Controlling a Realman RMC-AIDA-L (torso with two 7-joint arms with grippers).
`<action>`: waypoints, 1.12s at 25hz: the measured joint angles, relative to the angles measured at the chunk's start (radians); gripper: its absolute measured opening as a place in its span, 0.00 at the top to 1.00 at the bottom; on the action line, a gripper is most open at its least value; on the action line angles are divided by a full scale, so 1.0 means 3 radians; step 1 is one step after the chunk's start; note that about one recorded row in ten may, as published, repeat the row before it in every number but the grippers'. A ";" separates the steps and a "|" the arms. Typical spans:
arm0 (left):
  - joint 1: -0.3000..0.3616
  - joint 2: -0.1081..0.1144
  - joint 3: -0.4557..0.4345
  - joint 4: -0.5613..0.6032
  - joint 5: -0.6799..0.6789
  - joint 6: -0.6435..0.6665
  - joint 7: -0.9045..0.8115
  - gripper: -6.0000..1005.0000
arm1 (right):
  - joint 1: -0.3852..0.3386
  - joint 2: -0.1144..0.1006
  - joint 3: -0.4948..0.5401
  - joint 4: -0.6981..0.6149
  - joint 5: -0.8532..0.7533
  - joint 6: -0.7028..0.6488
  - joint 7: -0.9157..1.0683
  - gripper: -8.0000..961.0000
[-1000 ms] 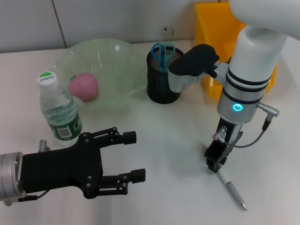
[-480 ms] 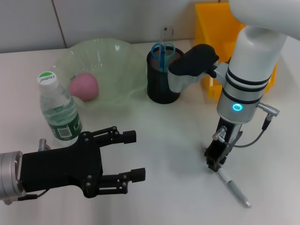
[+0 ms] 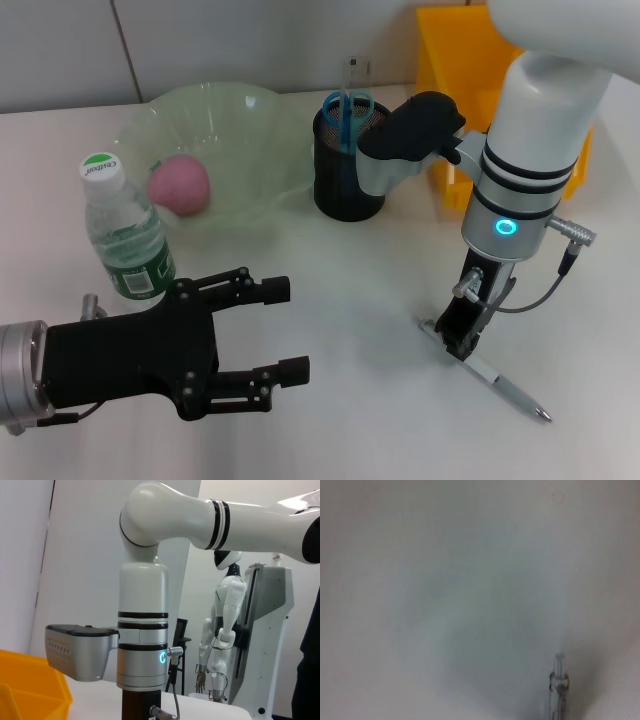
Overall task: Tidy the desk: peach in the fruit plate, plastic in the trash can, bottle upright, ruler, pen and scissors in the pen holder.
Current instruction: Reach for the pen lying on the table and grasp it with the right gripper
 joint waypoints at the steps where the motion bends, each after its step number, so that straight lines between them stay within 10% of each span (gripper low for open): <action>1: 0.0000 0.0000 -0.0001 0.0000 0.0000 0.0000 0.0000 0.19 | 0.0003 0.0000 -0.0002 0.0001 0.0000 -0.0001 -0.0001 0.90; 28: -0.0004 0.0000 -0.0002 0.0005 0.0000 0.0000 -0.0027 0.19 | 0.0011 0.0001 -0.0096 0.0034 0.0031 0.0028 0.0009 0.76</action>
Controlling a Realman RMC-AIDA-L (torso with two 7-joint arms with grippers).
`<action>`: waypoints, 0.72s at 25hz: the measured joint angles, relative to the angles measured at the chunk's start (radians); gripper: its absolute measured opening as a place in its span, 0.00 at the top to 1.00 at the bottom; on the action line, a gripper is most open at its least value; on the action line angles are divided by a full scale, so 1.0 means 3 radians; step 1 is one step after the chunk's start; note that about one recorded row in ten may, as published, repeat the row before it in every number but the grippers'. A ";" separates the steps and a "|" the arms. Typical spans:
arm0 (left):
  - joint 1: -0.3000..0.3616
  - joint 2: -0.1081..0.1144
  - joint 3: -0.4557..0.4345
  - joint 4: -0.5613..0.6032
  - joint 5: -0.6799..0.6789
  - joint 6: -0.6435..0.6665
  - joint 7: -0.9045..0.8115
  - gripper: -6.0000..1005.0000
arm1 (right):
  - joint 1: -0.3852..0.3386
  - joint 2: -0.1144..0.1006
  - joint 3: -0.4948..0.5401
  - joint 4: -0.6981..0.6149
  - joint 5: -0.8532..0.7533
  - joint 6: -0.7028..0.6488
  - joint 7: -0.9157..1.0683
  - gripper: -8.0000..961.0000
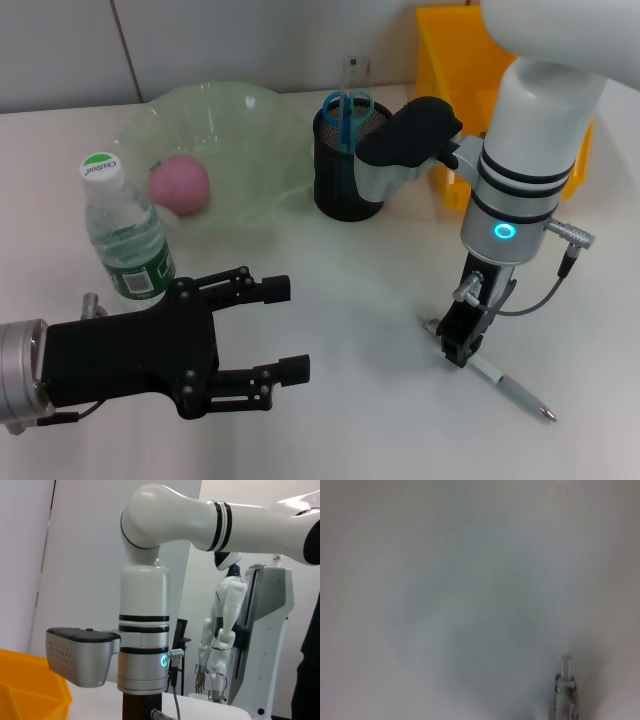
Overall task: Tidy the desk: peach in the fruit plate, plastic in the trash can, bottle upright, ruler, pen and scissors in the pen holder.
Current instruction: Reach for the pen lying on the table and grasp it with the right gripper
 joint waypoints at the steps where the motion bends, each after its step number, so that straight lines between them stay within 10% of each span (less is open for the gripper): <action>1: 0.0000 0.0000 0.0000 0.0000 0.0000 0.0000 0.0000 0.19 | 0.0000 0.0000 -0.0001 0.0001 0.0001 0.0006 0.0000 0.76; 18: 0.0000 0.0005 -0.0036 0.0026 0.0000 0.0058 0.0005 0.19 | 0.0052 -0.0002 0.0001 0.0099 0.0006 0.0026 -0.0015 0.86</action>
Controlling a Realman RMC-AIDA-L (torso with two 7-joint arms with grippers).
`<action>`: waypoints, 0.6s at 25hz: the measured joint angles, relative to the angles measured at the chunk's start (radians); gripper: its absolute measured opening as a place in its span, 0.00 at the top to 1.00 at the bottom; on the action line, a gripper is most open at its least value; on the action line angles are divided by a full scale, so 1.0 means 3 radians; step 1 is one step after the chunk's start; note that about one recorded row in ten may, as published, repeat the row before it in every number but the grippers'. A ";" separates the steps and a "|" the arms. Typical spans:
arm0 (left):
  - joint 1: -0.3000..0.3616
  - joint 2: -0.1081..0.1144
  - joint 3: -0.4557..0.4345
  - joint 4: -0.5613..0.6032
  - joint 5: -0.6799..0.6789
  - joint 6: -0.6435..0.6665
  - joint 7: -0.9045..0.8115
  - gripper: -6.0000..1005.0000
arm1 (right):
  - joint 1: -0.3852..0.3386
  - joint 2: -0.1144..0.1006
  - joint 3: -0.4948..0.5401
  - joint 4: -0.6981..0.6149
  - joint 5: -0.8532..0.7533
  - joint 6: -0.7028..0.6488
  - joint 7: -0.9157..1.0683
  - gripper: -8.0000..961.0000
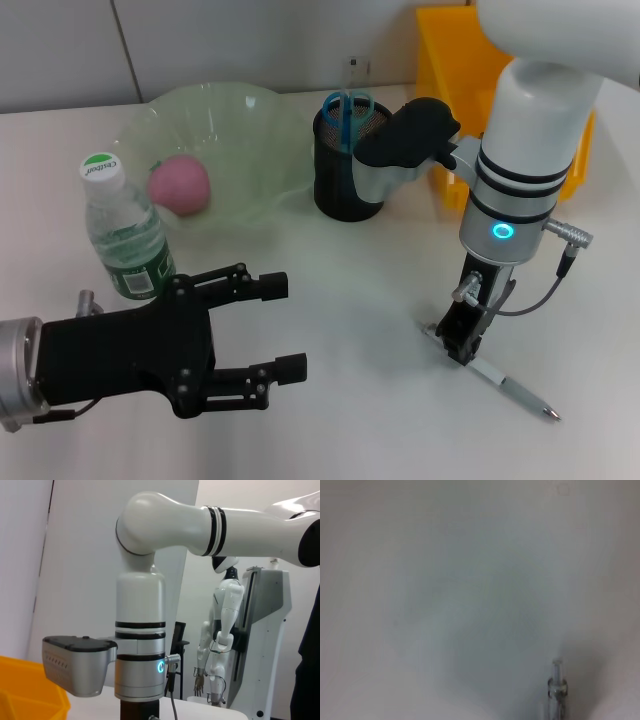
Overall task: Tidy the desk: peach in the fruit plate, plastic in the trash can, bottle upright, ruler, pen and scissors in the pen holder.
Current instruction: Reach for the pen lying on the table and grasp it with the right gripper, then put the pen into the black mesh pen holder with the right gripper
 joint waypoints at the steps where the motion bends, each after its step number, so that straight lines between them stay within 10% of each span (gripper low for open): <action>1: 0.0000 0.0000 0.0000 0.0000 0.0000 0.0000 0.0000 0.19 | 0.0000 0.0000 0.0000 0.0000 0.0000 0.0000 0.0000 0.87; 15: 0.0000 0.0005 -0.0005 0.0015 0.0000 0.0020 -0.0004 0.19 | -0.0172 -0.0046 0.0220 -0.0555 0.0164 -0.0155 -0.0078 0.86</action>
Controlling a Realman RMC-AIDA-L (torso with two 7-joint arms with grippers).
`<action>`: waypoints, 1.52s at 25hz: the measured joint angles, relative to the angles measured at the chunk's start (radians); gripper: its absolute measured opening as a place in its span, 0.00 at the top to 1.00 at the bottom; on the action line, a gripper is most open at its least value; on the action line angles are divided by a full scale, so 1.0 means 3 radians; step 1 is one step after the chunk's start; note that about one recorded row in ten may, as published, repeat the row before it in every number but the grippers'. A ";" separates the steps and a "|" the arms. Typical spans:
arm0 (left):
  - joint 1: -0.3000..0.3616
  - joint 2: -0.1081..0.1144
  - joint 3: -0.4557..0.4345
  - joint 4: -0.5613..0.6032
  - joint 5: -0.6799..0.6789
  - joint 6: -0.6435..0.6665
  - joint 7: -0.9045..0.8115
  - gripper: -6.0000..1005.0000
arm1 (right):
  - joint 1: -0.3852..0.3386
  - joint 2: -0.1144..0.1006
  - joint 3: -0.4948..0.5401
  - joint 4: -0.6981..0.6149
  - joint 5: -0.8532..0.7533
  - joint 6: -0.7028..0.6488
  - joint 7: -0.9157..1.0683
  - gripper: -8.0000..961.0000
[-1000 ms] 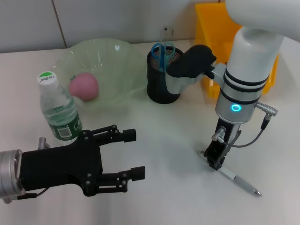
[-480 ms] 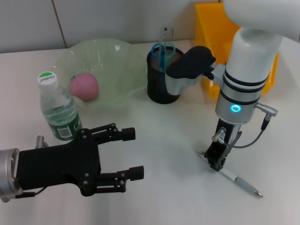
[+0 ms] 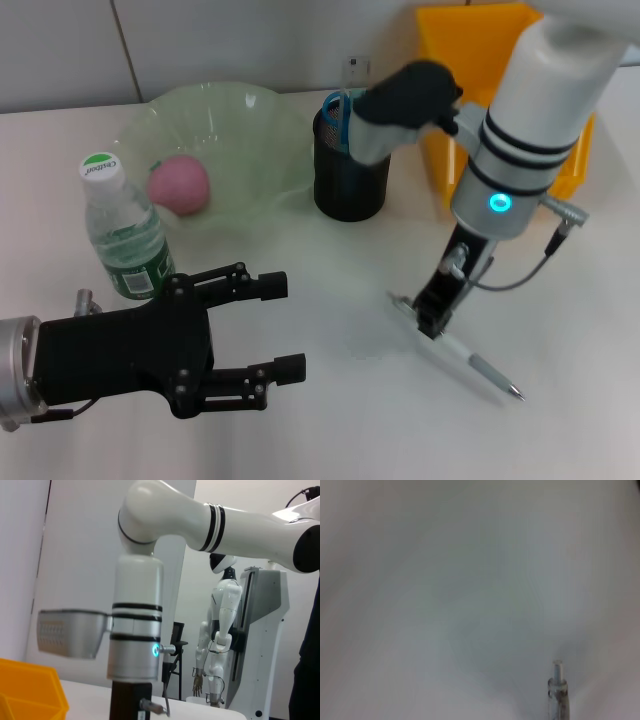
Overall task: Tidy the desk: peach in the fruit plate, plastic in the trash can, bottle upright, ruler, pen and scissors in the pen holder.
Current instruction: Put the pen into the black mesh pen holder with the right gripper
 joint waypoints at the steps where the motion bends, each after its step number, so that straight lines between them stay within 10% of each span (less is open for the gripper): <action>1: 0.0000 0.0000 0.0000 0.0000 0.0000 0.0000 0.0001 0.19 | -0.0015 -0.0007 0.0055 -0.0073 -0.0004 -0.0013 -0.0014 0.86; 23: -0.0076 -0.0007 0.0000 -0.0013 0.0013 -0.0015 -0.0047 0.19 | -0.0612 -0.0023 0.1322 -0.1738 0.0796 0.0444 -0.0961 0.83; 38: -0.0095 -0.0010 0.0000 -0.0016 0.0011 -0.0026 -0.0028 0.19 | -0.1020 0.0004 0.1158 -0.1140 0.1808 0.1503 -0.2060 0.82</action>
